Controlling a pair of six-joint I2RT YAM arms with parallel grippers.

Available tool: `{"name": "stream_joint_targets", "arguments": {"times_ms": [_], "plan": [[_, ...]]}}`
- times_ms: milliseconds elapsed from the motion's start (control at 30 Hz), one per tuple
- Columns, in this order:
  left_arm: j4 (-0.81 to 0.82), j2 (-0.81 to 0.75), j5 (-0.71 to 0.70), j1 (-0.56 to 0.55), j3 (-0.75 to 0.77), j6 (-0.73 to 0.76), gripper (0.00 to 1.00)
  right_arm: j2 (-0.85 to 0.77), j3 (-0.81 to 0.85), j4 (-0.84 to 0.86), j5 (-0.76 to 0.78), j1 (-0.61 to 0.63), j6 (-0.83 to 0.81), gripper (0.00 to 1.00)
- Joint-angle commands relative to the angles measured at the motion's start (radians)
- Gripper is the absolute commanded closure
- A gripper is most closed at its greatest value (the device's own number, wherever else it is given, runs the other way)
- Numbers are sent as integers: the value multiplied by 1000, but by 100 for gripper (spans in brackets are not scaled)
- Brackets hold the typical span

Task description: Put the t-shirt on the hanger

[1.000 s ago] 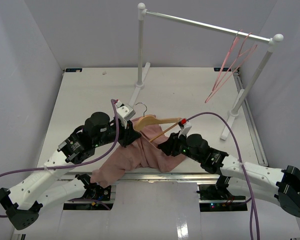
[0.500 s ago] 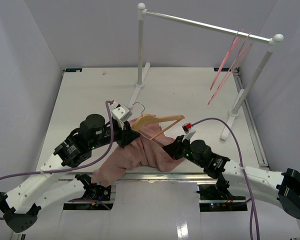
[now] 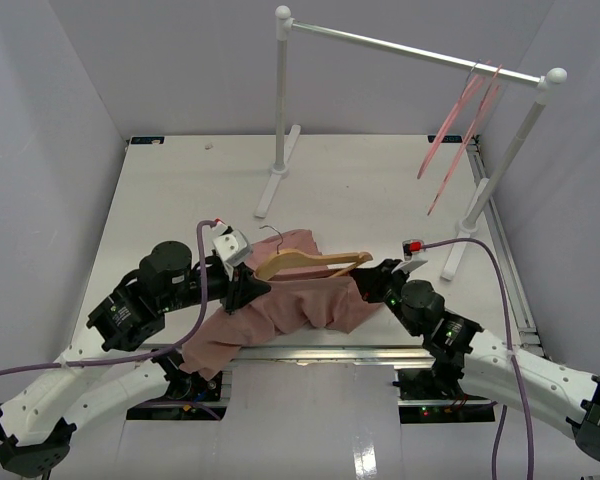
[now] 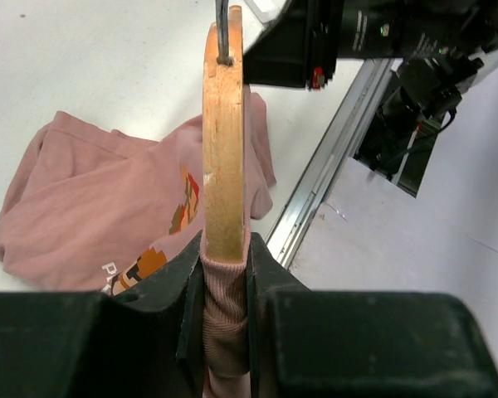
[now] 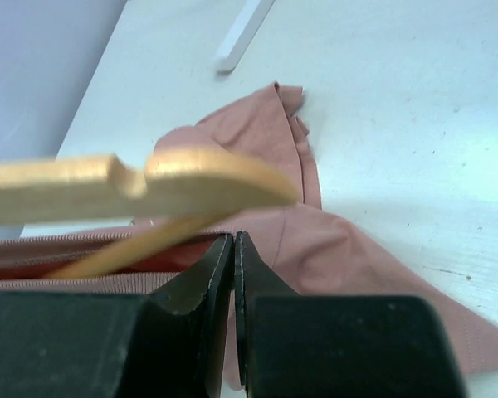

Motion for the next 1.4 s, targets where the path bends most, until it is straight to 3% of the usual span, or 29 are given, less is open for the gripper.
{"name": "stream_joint_targets", "arguments": {"times_ms": [0,467,1000,1367], "plan": [[-22,-57,87,4,31,38,100,-25,37,-122,124,-79,-23,92],[-146,-47,24,5,115,66,100,-103,47,-209,87,-224,-54,92],[-288,30,-109,4,167,146,100,-69,203,-376,235,-257,-191,92],[-247,57,35,5,181,178,100,49,306,-400,224,-267,-303,92]]}}
